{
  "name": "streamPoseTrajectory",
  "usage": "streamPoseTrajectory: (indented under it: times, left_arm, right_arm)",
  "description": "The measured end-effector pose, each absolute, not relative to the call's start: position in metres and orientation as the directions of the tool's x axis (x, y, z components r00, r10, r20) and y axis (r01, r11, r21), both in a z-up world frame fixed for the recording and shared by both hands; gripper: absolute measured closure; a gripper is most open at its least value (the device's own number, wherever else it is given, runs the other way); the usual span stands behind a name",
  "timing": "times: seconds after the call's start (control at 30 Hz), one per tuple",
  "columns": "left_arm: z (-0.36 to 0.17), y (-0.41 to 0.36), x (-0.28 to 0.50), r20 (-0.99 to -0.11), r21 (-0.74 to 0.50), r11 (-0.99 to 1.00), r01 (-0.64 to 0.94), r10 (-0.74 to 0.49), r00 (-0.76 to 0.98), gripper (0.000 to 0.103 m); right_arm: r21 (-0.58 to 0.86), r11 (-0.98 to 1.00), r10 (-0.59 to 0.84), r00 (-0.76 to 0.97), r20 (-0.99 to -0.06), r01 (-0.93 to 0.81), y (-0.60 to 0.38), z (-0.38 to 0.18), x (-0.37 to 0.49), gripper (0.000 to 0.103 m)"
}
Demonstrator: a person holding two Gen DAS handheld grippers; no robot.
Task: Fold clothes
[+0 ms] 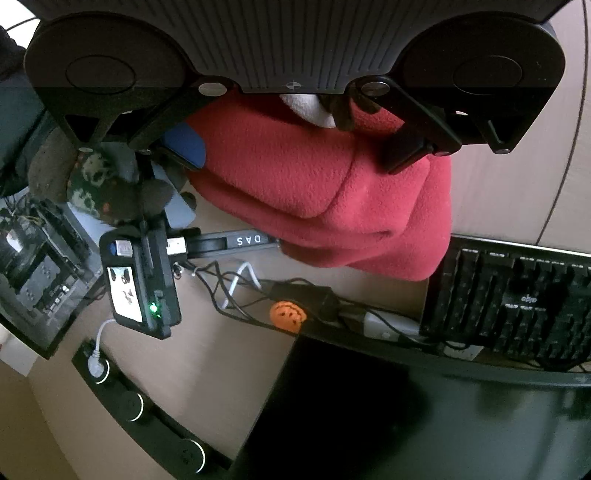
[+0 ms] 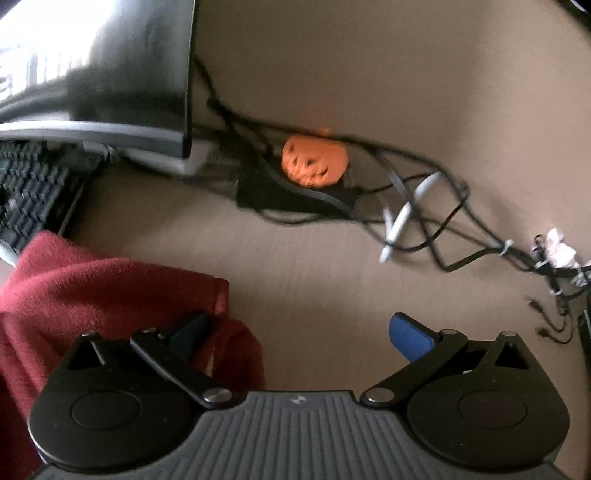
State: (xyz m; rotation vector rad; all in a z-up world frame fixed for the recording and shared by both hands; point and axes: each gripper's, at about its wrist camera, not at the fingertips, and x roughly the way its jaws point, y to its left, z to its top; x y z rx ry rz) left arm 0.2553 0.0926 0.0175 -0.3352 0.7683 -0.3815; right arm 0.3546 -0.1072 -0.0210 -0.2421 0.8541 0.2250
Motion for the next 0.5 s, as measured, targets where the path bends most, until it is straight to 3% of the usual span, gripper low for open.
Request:
streamPoseTrajectory:
  times: [0.1, 0.23, 0.4, 0.5]
  left_arm:
    - [0.023, 0.103, 0.252, -0.593, -0.454, 0.869, 0.195, -0.459, 0.662, 0.0]
    - [0.03, 0.117, 0.247, -0.577, -0.491, 0.853, 0.176, -0.47, 0.668, 0.0]
    - [0.027, 0.16, 0.217, -0.537, -0.565, 0.816, 0.124, -0.478, 0.695, 0.0]
    - [0.009, 0.162, 0.208, -0.544, -0.626, 0.774, 0.095, -0.52, 0.658, 0.0]
  right_arm:
    - [-0.012, 0.948, 0.215, 0.668, -0.712, -0.319, -0.13, 0.012, 0.333, 0.0]
    - [0.122, 0.864, 0.439, 0.609, -0.661, -0.489, -0.157, 0.045, 0.287, 0.0]
    - [0.201, 0.744, 0.561, 0.434, -0.704, -0.637, -0.163, 0.032, 0.232, 0.0]
    - [0.187, 0.713, 0.534, 0.351, -0.769, -0.675, -0.153, 0.007, 0.215, 0.0]
